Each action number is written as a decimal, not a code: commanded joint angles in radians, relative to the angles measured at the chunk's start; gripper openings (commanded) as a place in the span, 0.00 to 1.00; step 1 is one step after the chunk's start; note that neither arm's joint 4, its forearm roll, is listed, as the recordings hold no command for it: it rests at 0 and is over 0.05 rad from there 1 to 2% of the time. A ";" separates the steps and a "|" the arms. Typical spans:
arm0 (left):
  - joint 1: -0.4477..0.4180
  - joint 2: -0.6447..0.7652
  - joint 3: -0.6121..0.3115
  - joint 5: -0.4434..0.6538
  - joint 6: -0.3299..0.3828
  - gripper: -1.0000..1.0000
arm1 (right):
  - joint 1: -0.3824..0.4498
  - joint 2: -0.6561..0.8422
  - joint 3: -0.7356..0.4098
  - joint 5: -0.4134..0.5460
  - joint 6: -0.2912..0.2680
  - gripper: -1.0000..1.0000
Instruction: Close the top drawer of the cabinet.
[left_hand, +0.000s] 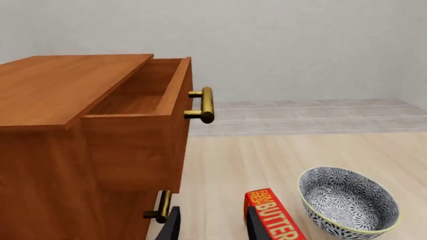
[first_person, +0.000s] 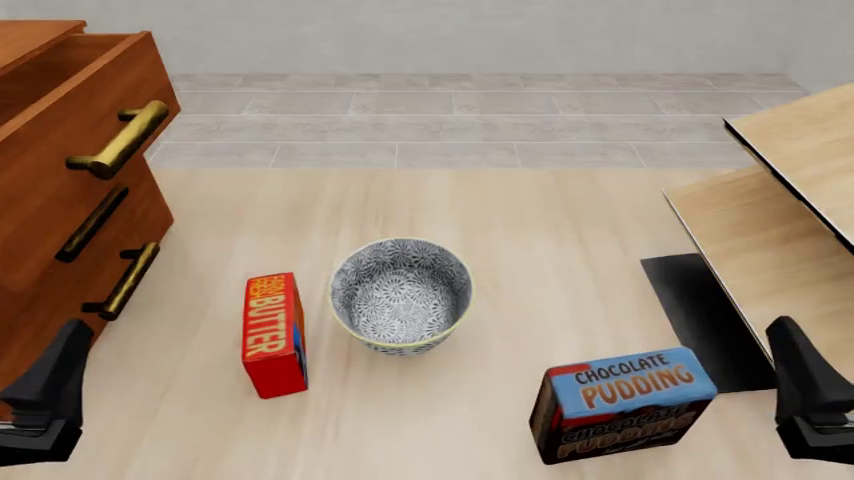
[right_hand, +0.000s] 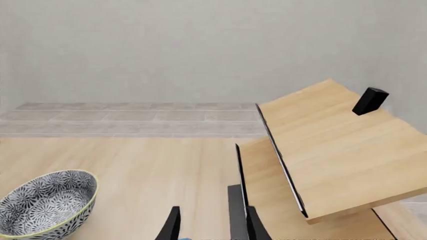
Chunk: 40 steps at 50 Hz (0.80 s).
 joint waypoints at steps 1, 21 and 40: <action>0.026 0.036 0.001 -0.014 0.010 1.00 | 0.000 0.027 -0.010 -0.007 0.023 1.00; -0.039 -0.005 -0.041 0.008 0.037 1.00 | -0.005 0.096 0.006 -0.072 0.036 1.00; -0.046 0.164 -0.110 -0.173 0.203 1.00 | -0.001 0.151 0.008 -0.117 0.041 1.00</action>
